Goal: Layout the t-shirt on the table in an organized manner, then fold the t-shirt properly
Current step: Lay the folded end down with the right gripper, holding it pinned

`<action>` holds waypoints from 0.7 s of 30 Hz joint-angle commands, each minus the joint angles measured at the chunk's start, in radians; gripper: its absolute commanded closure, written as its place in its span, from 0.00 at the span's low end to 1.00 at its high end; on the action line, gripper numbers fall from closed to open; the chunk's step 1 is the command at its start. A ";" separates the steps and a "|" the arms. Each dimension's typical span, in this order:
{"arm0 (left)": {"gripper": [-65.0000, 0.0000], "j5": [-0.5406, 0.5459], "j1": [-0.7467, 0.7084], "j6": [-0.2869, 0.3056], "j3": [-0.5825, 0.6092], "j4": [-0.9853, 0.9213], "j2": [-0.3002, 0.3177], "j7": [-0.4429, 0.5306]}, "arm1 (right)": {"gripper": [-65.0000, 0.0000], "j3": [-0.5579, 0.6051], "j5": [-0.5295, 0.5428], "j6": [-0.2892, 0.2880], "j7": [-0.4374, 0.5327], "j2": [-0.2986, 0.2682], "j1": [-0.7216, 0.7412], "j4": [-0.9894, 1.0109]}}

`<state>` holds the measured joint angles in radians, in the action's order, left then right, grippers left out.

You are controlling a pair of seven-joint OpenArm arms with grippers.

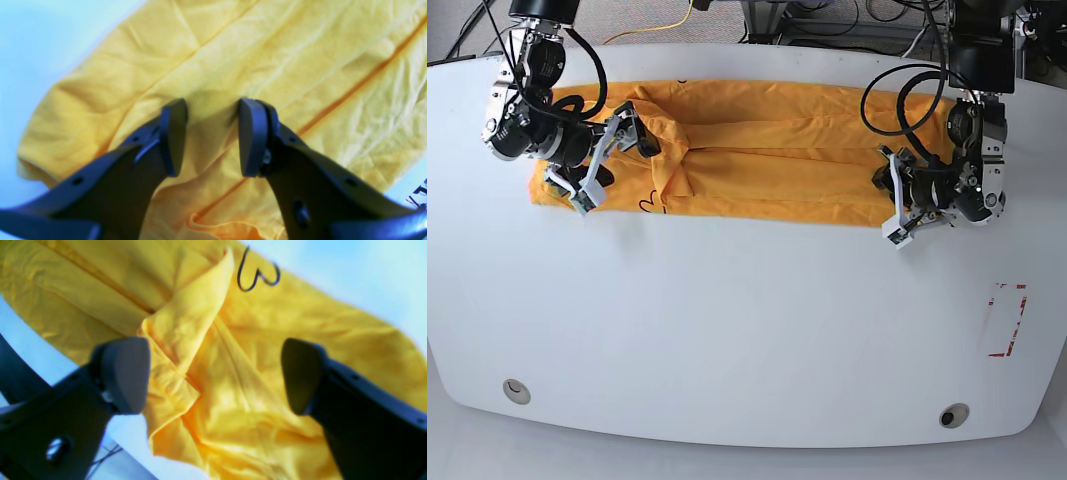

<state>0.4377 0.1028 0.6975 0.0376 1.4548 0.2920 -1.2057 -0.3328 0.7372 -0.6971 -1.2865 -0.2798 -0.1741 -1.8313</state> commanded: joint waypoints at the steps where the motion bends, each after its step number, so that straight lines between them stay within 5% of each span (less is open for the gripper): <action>1: 0.63 -0.012 -0.004 0.001 0.008 -0.002 0.000 -0.026 | 0.25 -0.004 0.014 -0.001 0.067 -0.020 0.009 0.023; 12: 0.63 -0.012 -0.004 0.001 0.012 -0.002 0.000 -0.026 | 0.69 -0.002 -0.031 -0.001 0.112 0.014 0.025 0.077; 21: 0.63 -0.017 0.013 0.001 0.014 -0.009 -0.001 -0.021 | 0.87 -0.007 -0.032 -0.001 0.112 0.021 -0.020 0.077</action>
<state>0.4389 0.1081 0.6975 0.0429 1.4544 0.2913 -1.1995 -0.3290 0.6941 -0.6968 -1.1900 -0.2409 -0.1986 -1.7390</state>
